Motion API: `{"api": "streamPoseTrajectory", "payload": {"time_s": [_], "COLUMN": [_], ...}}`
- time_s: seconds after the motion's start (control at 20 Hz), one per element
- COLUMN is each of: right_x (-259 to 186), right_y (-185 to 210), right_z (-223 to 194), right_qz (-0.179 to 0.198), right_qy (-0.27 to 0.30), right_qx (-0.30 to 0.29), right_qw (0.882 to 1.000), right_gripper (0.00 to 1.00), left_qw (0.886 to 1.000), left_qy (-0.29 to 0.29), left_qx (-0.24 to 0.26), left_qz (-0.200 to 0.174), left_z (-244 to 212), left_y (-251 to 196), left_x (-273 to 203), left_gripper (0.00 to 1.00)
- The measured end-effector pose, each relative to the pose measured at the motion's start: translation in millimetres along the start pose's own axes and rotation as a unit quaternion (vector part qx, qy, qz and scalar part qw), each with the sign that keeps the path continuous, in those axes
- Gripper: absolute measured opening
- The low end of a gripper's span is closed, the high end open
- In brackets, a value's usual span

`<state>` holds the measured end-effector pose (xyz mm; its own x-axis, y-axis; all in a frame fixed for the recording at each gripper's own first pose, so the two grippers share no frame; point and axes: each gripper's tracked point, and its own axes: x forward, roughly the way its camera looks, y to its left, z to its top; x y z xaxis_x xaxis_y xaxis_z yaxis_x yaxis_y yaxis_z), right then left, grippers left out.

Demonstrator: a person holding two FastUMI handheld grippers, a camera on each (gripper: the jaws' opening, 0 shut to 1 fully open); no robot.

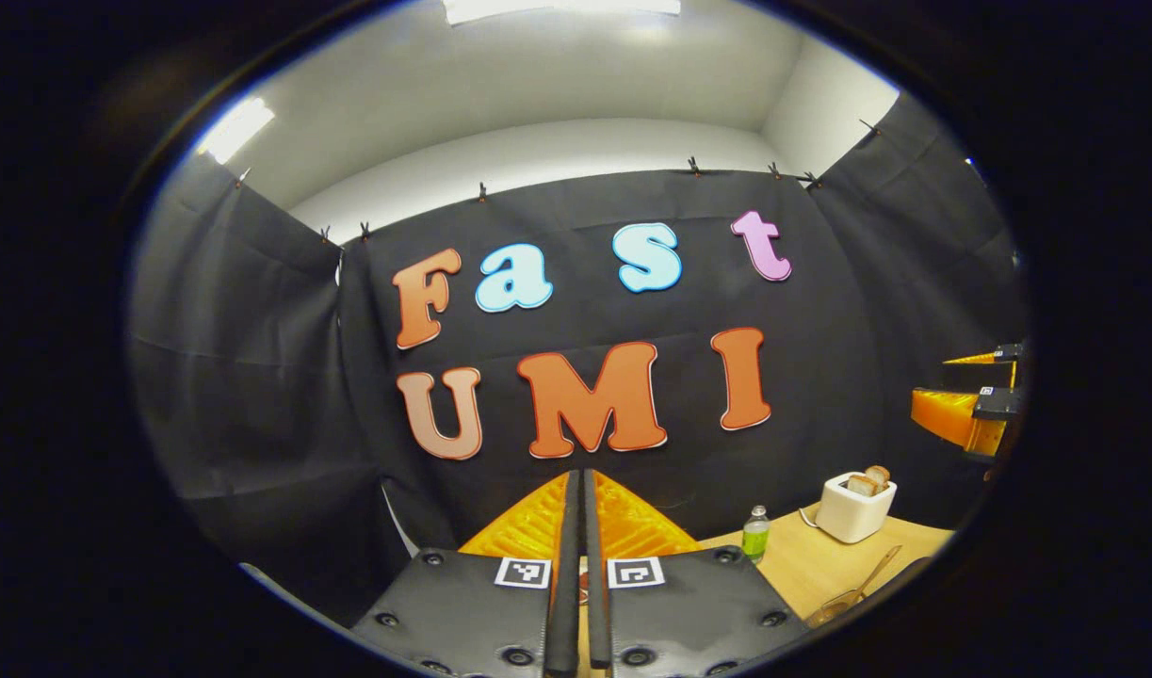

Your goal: Close the left gripper, press the button to open the rice cooker; take a wooden spoon from the chopstick holder with the right hand, scoop a spoonful of rice and pour it into the rice cooker, then put the wooden spoon back into the chopstick holder.

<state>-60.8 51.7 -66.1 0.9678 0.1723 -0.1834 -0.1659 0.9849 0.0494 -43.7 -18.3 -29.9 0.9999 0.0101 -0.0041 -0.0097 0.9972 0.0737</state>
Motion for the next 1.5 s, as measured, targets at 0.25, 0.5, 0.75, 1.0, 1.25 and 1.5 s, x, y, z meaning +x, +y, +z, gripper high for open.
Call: {"api": "streamPoseTrajectory", "payload": {"time_s": [0.25, 0.5, 0.75, 1.0, 1.25, 1.5], "right_x": [-1.0, -1.4, -3.2, -0.3, -0.6, 1.7], "right_y": [-5.2, -13.0, -14.9, -10.3, -10.8, -18.0], "right_z": [-10.7, -29.3, -46.1, -56.4, -73.9, -90.9], "right_qz": [-0.004, -0.009, -0.006, 0.003, 0.004, -0.003], "right_qy": [0.011, 0.033, 0.052, 0.061, 0.083, 0.102], "right_qx": [0.004, 0.008, 0.004, -0.003, 0.019, 0.022], "right_qw": [1.0, 0.999, 0.999, 0.998, 0.996, 0.995], "right_gripper": [0.97, 0.95, 0.95, 0.95, 0.95, 0.95], "left_qw": [0.992, 0.951, 0.9, 0.855, 0.804, 0.773], "left_qy": [0.116, 0.296, 0.423, 0.503, 0.572, 0.609], "left_qx": [-0.053, -0.087, -0.102, -0.129, -0.157, -0.171], "left_qz": [0.008, 0.002, 0.005, 0.015, 0.031, 0.044], "left_z": [-52.3, -135.2, -195.7, -233.5, -274.5, -296.2], "left_y": [24.5, 46.8, 61.8, 75.3, 87.7, 96.7], "left_x": [18.8, 17.4, -8.0, -23.1, -43.0, -55.4], "left_gripper": [0.12, 0.06, 0.06, 0.02, 0.06, 0.06]}}
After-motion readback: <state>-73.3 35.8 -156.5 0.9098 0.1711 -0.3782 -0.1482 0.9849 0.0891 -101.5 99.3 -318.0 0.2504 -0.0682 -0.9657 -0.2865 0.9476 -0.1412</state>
